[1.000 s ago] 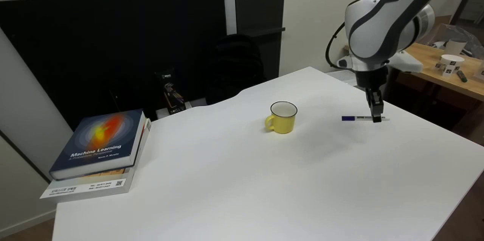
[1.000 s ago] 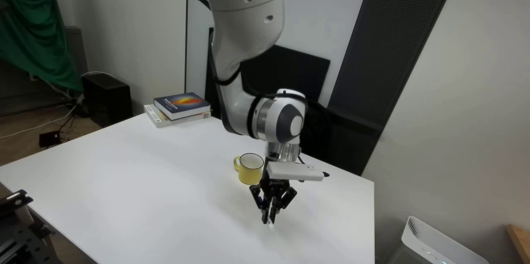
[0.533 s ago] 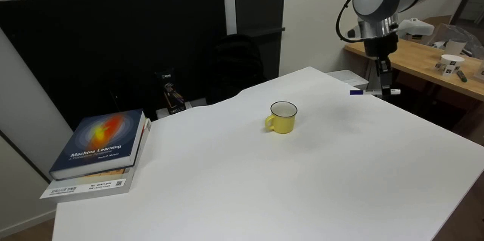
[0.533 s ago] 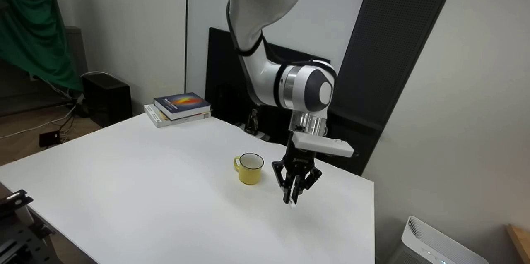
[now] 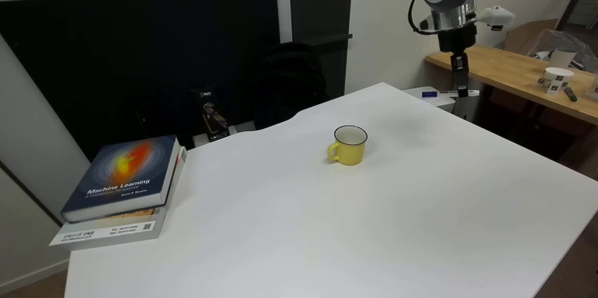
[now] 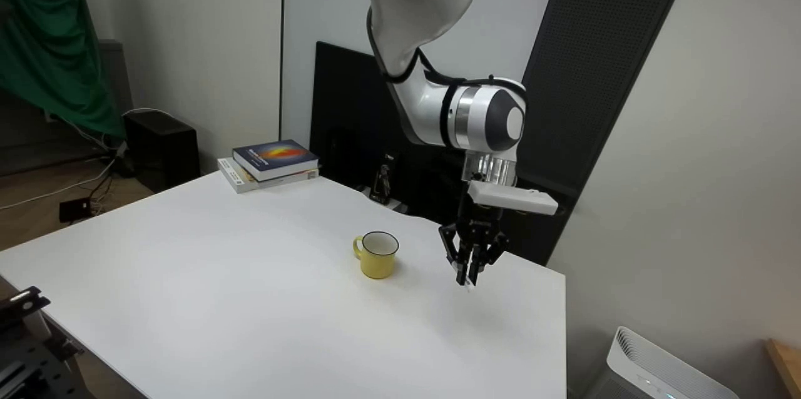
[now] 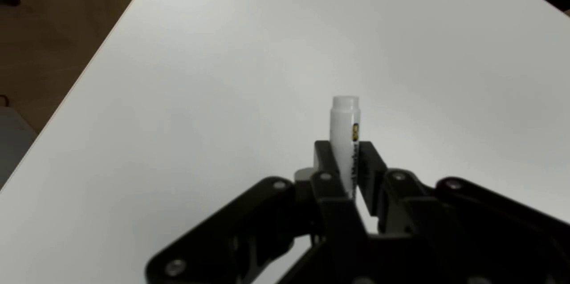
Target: Pick up the marker and put it inside the yellow cup
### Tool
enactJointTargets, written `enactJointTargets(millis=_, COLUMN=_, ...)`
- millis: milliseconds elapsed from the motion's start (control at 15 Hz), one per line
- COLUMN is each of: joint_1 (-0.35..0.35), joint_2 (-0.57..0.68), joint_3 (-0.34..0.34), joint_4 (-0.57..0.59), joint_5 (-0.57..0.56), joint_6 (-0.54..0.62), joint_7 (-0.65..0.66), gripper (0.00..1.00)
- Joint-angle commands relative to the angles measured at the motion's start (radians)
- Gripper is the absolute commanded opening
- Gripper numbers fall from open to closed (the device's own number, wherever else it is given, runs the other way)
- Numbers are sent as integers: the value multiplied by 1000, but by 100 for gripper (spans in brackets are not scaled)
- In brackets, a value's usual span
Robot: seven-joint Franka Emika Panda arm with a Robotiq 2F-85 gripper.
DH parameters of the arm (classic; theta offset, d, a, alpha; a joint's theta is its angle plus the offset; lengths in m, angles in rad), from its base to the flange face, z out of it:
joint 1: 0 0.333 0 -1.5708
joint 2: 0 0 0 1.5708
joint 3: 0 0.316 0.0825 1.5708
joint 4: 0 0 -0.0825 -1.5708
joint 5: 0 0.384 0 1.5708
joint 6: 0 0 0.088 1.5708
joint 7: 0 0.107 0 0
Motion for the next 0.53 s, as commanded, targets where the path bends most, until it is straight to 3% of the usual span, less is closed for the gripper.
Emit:
enactJointTargets(millis=0, joint_1=2, joint_2=114, joint_3=16, joint_4=200, joint_5=1, joint_6=-83, joint_7=2, gripper=4)
enactJointTargets(millis=467, joint_1=35, joint_2=284, joint_3=54, joint_4=486, joint_5=1, joint_6=-220, joint_7=-40, gripper=4)
